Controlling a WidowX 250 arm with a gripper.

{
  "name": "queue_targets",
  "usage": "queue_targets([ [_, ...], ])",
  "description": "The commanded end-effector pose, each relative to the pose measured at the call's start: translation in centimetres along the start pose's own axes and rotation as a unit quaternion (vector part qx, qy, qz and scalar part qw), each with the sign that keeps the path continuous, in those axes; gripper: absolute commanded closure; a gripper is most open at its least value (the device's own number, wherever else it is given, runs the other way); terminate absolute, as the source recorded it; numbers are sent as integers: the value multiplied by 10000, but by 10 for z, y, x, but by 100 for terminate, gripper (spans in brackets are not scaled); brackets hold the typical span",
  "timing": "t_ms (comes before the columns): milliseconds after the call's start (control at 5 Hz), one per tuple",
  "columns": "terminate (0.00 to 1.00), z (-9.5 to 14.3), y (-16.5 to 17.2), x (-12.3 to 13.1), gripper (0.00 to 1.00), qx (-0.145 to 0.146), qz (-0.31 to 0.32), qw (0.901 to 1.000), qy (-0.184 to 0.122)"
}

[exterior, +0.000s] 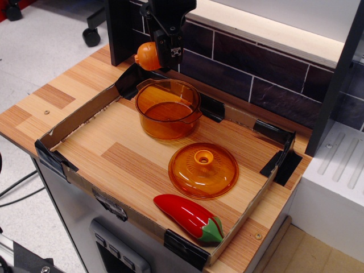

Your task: Take carrot out of pot

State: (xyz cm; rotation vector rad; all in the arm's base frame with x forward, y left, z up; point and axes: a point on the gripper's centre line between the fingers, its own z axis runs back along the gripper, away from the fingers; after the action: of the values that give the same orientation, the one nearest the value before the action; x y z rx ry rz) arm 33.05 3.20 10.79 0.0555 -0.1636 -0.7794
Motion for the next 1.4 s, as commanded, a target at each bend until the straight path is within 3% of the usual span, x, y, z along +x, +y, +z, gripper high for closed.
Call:
queue_targets([
  [0,0,-1,-41,40,100,-186,-268,9994,-152],
  [400,0,-40,-71,64,100,-203,-437,9988,12],
  [800,0,-73,-90,77,100,-243,-465,9986,-96],
  [1000,0,-73,-95,83,0,-197,-384,9988,-227],
  [1200,0,-64,-96,85,0,-159,-328,9988,-332],
])
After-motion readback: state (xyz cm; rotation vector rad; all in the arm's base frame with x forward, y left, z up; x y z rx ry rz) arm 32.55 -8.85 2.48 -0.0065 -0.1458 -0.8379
